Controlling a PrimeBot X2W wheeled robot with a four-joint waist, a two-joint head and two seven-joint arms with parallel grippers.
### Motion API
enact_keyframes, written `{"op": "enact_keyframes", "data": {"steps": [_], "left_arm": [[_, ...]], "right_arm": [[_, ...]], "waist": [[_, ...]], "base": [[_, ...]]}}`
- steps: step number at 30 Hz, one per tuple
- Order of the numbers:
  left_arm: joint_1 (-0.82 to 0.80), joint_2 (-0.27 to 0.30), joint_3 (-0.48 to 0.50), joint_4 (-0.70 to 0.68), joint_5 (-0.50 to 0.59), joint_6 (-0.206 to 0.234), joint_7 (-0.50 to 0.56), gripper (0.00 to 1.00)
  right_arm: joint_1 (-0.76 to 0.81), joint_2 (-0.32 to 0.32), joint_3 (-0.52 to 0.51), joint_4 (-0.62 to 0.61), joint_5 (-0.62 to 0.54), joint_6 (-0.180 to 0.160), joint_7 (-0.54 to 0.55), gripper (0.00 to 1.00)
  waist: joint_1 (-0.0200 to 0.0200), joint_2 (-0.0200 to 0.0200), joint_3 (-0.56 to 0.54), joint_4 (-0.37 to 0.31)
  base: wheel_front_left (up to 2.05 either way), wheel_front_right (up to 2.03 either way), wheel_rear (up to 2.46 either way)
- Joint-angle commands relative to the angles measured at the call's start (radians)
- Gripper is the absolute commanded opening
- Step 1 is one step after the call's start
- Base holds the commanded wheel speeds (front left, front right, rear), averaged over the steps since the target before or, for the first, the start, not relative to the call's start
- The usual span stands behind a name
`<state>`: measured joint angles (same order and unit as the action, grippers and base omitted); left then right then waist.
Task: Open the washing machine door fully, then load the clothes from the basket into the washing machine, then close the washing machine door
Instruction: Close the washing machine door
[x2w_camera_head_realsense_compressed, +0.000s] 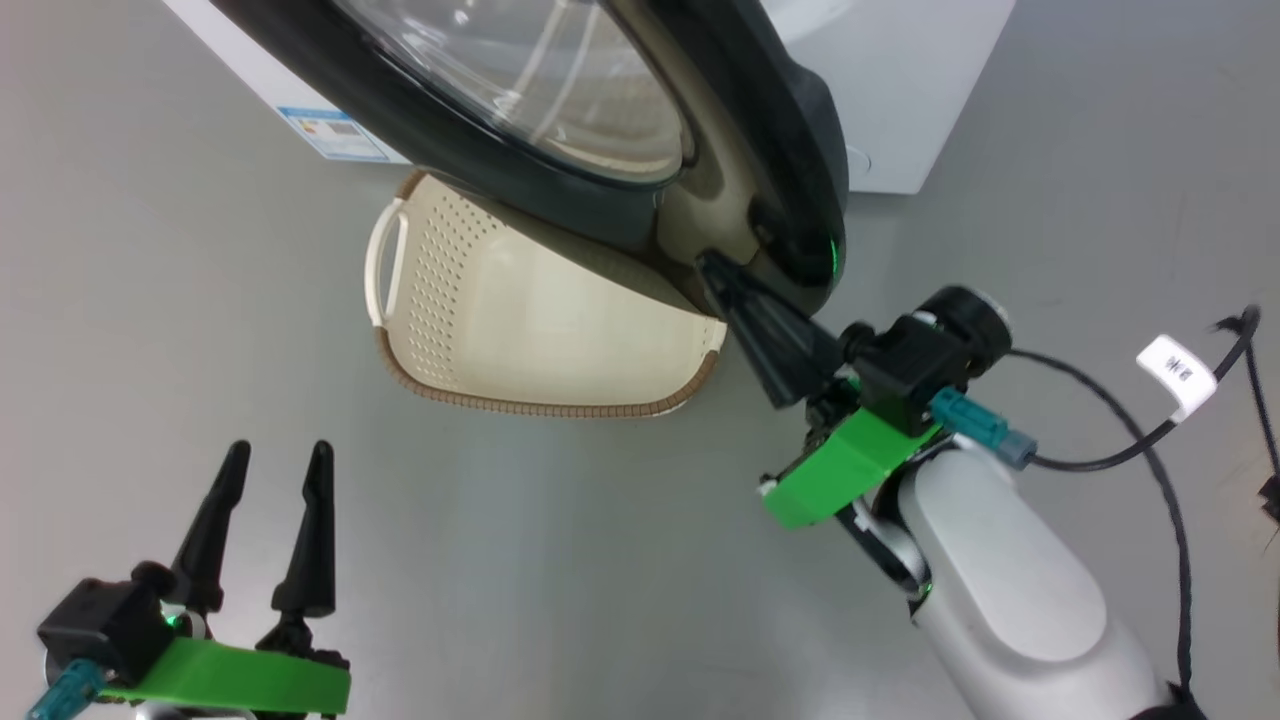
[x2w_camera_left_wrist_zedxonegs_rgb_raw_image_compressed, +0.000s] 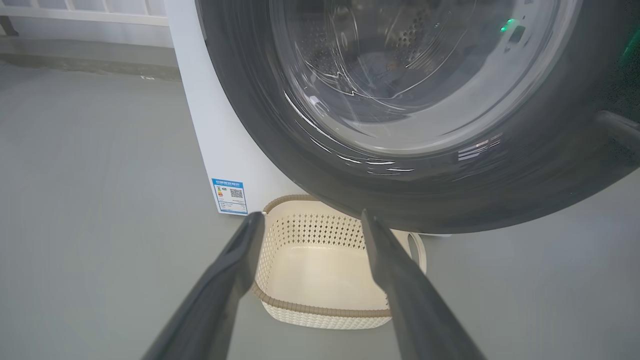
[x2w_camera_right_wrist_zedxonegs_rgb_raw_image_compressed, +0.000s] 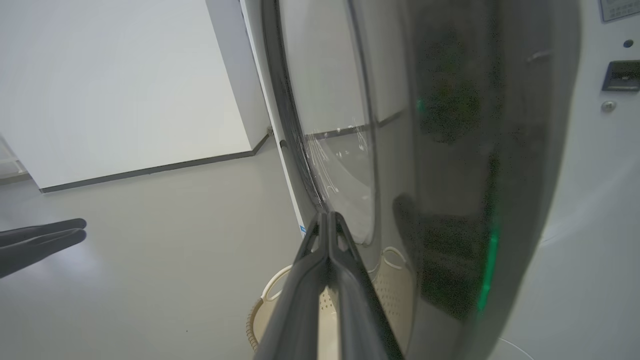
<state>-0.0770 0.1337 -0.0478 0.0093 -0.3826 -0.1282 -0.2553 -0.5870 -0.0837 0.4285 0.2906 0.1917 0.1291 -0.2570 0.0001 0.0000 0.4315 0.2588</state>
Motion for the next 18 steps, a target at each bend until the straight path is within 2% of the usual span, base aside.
{"op": "enact_keyframes", "data": {"steps": [1, 11, 18], "left_arm": [[-0.029, 0.031, 0.032, -0.022, -0.008, -0.002, -0.006, 1.00], [-0.058, 0.043, 0.002, -0.020, -0.024, -0.003, -0.006, 1.00], [-0.080, 0.048, -0.016, -0.020, -0.042, -0.003, -0.006, 1.00]], "right_arm": [[-0.021, 0.033, -0.001, -0.035, -0.012, 0.002, -0.005, 0.00], [-0.087, 0.033, -0.121, -0.056, -0.045, 0.002, -0.005, 0.00], [-0.200, 0.033, -0.162, -0.023, -0.052, 0.002, -0.005, 0.00]], "waist": [[-0.0001, 0.0000, 0.029, -0.009], [-0.0001, 0.0000, 0.067, -0.009], [-0.0001, 0.0000, 0.110, -0.006]], "base": [[0.00, 0.00, 0.00], [0.00, 0.00, 0.00], [0.00, 0.00, 0.00]]}}
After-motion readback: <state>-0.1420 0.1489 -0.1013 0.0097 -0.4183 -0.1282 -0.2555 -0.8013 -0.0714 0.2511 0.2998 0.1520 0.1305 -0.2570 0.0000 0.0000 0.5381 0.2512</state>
